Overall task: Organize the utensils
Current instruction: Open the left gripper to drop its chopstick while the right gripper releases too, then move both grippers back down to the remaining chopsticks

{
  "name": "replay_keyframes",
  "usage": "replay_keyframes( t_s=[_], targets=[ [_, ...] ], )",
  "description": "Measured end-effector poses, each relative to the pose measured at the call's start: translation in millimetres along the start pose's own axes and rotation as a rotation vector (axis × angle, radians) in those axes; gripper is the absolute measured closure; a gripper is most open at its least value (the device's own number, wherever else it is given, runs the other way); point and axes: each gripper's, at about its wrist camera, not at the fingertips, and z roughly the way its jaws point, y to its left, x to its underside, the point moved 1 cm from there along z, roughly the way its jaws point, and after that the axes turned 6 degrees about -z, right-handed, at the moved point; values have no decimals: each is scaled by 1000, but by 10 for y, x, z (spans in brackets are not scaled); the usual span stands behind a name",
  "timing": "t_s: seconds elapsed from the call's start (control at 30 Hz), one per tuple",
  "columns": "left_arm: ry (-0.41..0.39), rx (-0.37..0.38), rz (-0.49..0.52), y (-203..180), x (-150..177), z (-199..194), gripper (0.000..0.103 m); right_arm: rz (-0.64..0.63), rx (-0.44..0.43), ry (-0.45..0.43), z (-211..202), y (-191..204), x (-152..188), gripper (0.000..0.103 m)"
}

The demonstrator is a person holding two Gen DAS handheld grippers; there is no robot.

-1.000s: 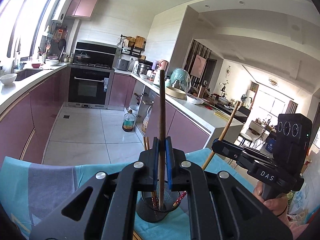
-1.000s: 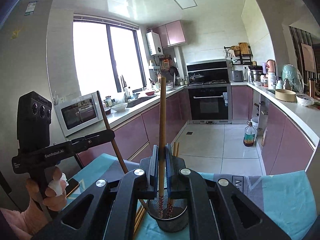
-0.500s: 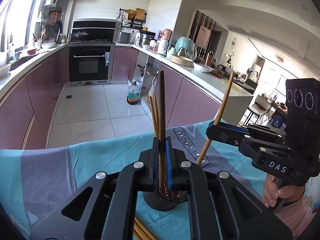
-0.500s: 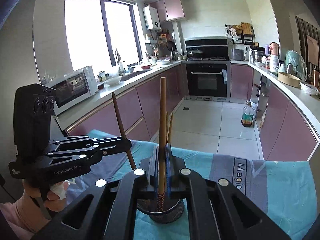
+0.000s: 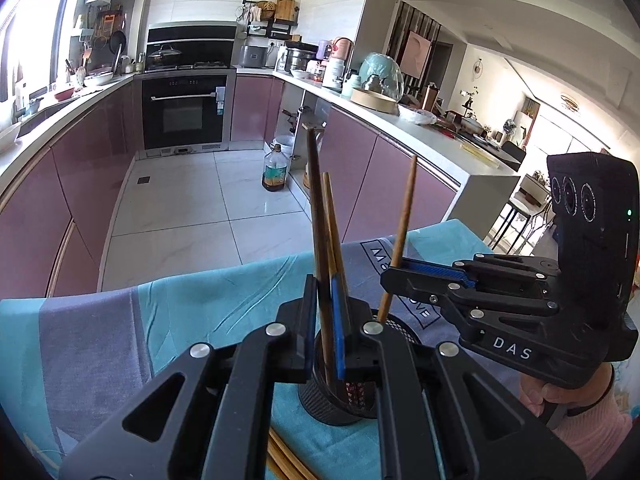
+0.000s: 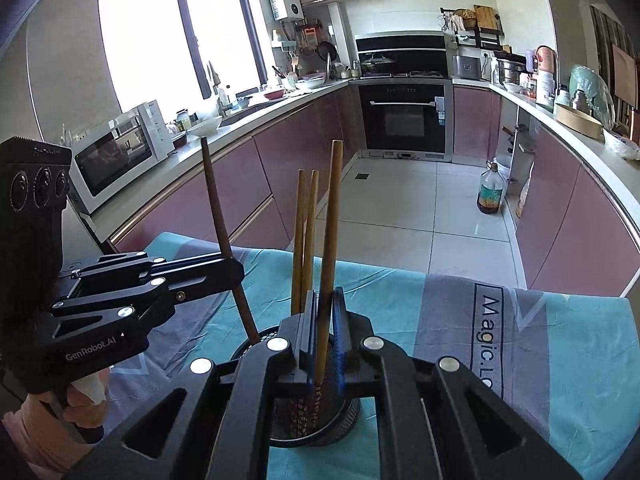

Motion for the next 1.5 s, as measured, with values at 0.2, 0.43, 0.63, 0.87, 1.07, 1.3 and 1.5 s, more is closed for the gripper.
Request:
replay_keyframes(
  t_s=[0.2,0.43,0.63,0.87,1.07,1.3,1.5],
  targets=[
    [7,-11,-23,31,59,80,95,-8,21,-21,2,67,32,88],
    [-27,-22,-44,122,151,-30,88,16,4,-55,-78,10,79,83],
    [-65,-50,-39,212,300,-237,73,-8,-22,-95,-274,120,171,76],
    [-76,-108,-49,422,679,-473,62,-90,-157,-121,-526,453,382,66],
    [-20,-138,-70,561,1091,-502,62,-114,-202,-12,-292,709,710,66],
    [31,-155,-94,650,1462,-483,61,-60,-227,94,-13,786,1014,66],
    [69,-156,-122,650,1668,-427,60,-52,-214,144,87,884,1195,66]
  ],
)
